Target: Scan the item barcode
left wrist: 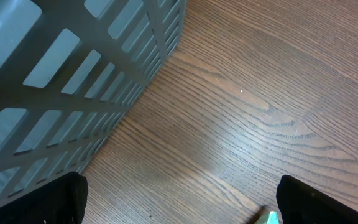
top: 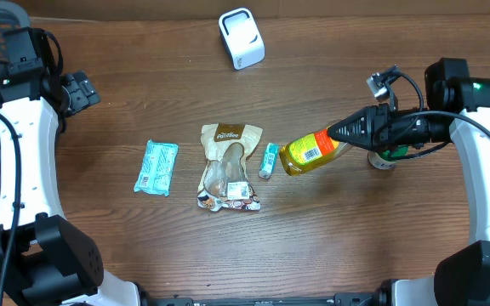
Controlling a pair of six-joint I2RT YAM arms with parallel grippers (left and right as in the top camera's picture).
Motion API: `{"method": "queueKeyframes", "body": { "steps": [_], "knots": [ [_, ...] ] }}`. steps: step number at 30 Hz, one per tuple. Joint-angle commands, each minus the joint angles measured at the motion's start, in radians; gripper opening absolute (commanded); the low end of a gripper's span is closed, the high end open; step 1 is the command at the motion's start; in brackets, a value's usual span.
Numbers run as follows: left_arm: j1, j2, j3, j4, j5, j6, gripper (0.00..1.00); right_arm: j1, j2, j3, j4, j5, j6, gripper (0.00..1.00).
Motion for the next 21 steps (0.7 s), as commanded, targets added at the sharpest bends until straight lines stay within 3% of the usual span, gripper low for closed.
{"method": "queueKeyframes", "body": {
  "steps": [1,14,21],
  "knots": [
    [0.01,-0.009,0.018,0.002,-0.013,0.011,0.99,-0.001,-0.023,0.022,0.001,-0.032,-0.004,0.04],
    [0.009,-0.009,0.018,0.002,-0.013,0.011,1.0,-0.001,-0.023,0.022,-0.078,-0.036,-0.008,0.04],
    [0.01,-0.009,0.018,0.002,-0.013,0.012,1.0,0.004,-0.028,0.015,-0.19,-0.07,-0.132,0.04]
  ]
}}
